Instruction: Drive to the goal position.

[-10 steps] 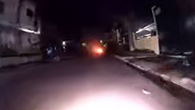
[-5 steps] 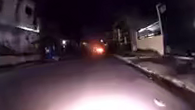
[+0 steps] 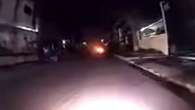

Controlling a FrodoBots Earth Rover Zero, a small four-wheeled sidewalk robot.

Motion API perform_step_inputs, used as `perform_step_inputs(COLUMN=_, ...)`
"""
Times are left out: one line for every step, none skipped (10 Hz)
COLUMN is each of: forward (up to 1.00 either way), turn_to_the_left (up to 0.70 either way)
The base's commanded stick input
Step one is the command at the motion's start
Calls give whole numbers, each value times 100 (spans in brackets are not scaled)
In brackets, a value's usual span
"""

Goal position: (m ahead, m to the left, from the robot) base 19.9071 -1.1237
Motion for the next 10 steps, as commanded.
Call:
perform_step_inputs(forward=70, turn_to_the_left=-35)
perform_step_inputs(forward=70, turn_to_the_left=-34)
perform_step_inputs(forward=70, turn_to_the_left=-15)
perform_step_inputs(forward=70, turn_to_the_left=0)
perform_step_inputs(forward=70, turn_to_the_left=0)
perform_step_inputs(forward=70, turn_to_the_left=0)
perform_step_inputs(forward=70, turn_to_the_left=0)
perform_step_inputs(forward=70, turn_to_the_left=0)
perform_step_inputs(forward=70, turn_to_the_left=0)
perform_step_inputs(forward=70, turn_to_the_left=0)
